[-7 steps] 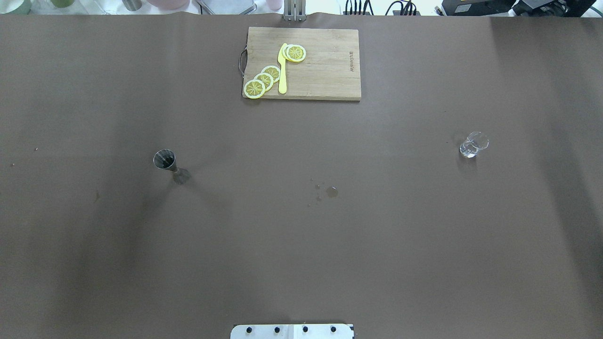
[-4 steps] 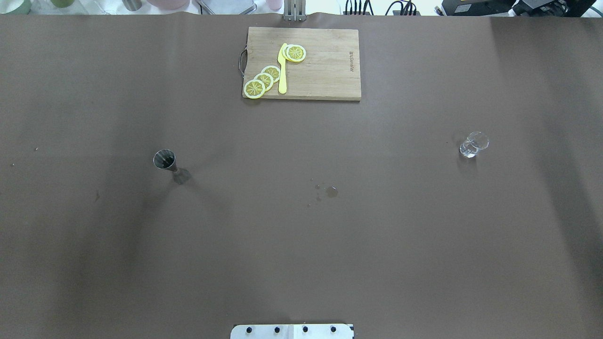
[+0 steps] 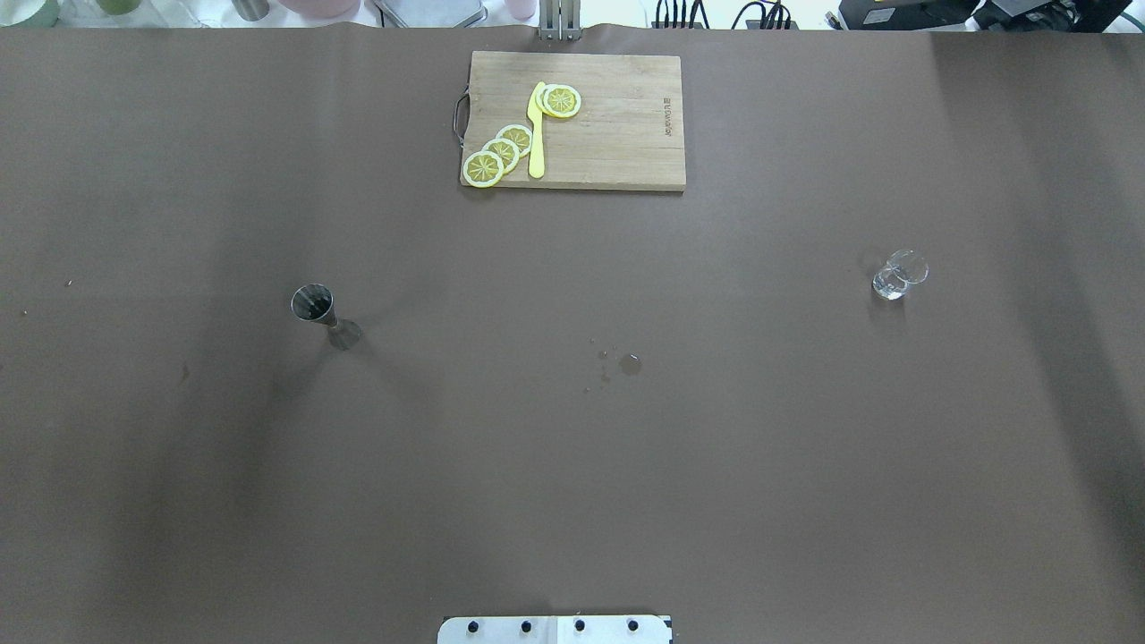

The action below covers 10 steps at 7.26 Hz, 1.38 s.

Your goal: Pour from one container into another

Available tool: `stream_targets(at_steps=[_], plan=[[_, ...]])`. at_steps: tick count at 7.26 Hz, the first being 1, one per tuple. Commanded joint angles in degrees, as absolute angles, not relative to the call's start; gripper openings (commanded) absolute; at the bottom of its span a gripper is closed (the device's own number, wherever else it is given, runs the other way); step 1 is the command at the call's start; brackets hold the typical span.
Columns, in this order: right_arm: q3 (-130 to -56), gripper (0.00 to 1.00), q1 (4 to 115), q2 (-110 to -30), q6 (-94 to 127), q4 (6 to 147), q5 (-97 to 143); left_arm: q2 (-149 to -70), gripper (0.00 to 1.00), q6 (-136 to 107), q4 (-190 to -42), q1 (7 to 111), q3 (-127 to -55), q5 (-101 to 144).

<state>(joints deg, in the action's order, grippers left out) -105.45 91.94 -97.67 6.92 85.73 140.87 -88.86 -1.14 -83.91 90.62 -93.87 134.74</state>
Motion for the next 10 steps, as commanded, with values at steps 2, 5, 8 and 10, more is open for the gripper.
stream_targets(at_steps=[2,5,8,10], plan=[[-105.6,1.00,89.9,-97.0,7.0,78.9,145.3,-88.9,0.98,-1.1,-83.9,90.6,-93.9,134.7],[-105.7,1.00,86.8,-96.9,7.5,72.3,150.1,-88.9,0.98,-1.1,-83.8,90.6,-94.0,134.7],[-105.4,1.00,81.7,-93.4,7.5,72.1,152.8,-89.2,0.98,-1.2,-83.8,90.6,-94.7,134.6],[-105.2,1.00,79.7,-92.5,7.4,72.0,152.6,-89.0,0.98,-4.9,-83.9,90.1,-96.2,134.7]])
